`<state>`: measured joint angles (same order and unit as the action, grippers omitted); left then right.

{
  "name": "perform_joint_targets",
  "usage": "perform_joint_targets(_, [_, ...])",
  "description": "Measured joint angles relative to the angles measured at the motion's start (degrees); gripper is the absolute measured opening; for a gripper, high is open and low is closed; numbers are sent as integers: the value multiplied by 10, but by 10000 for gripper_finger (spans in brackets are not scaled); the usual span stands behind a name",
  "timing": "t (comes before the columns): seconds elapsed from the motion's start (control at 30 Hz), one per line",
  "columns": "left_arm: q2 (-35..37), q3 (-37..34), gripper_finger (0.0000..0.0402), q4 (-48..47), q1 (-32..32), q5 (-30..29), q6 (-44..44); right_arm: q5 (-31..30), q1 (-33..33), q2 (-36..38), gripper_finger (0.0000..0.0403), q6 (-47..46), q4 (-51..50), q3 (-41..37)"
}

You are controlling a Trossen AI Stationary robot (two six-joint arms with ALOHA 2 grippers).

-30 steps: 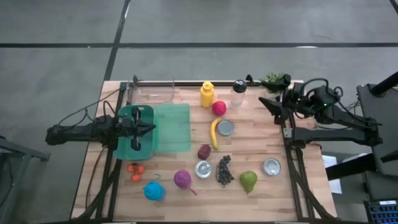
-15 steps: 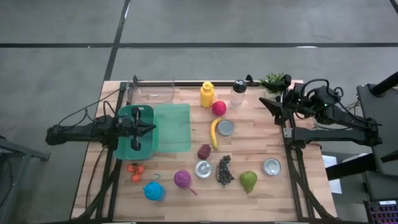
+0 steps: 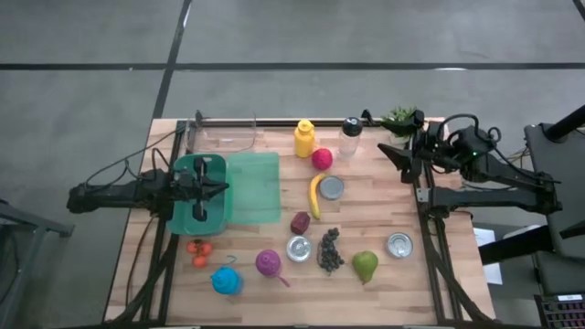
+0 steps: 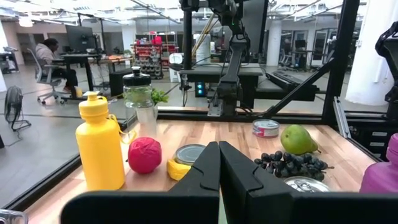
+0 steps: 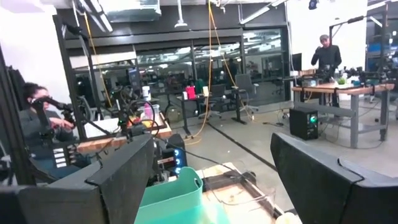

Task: Pick & Place Food Item
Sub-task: Put the yellow water bottle into the transparent bin

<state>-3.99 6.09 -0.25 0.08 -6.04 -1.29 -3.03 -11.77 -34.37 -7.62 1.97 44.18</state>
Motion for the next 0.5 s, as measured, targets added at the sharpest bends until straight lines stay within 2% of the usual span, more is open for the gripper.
perform_joint_targets(0.3, [0, 0, 1, -4, 0, -3, 49, 0, 0, -5, 323, 66, 0, 0])
perform_joint_targets(0.5, [-35, 27, 1, -6, 0, -55, 101, 0, 0, -13, 323, 63, -1, 0])
